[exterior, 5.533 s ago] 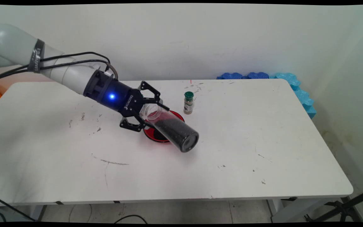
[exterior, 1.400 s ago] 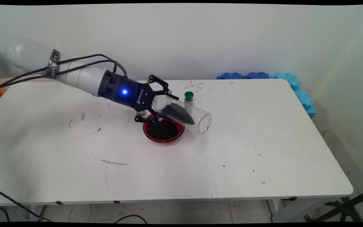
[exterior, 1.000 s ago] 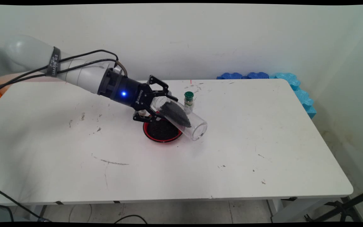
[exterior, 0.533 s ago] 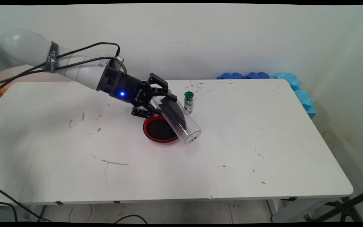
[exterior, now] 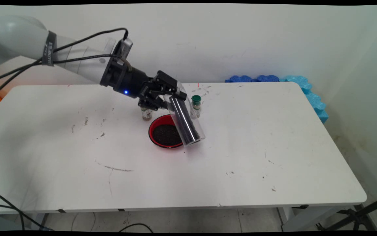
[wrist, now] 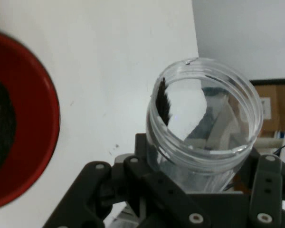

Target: Pour the black seasoning powder in the red bowl

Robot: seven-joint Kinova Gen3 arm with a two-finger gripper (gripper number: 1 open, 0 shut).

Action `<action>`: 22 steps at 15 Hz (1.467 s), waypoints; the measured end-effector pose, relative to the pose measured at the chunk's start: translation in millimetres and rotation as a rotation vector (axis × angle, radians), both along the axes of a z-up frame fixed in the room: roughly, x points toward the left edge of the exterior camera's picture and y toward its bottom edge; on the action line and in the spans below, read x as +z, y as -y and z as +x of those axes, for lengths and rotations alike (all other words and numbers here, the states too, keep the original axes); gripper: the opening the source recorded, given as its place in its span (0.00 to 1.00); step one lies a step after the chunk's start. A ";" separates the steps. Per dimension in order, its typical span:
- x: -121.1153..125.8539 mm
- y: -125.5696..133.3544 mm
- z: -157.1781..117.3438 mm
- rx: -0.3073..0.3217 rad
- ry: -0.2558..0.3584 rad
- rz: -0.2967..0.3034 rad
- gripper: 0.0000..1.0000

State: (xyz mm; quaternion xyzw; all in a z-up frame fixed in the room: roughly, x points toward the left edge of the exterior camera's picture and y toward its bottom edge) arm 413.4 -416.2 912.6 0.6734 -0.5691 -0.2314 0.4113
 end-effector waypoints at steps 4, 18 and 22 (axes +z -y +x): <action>16.5 -0.8 -6.1 -0.091 0.068 -0.140 0.00; 74.7 -18.5 -40.2 -0.439 0.315 -0.646 0.00; 85.1 -24.6 -49.7 -0.502 0.352 -0.725 0.00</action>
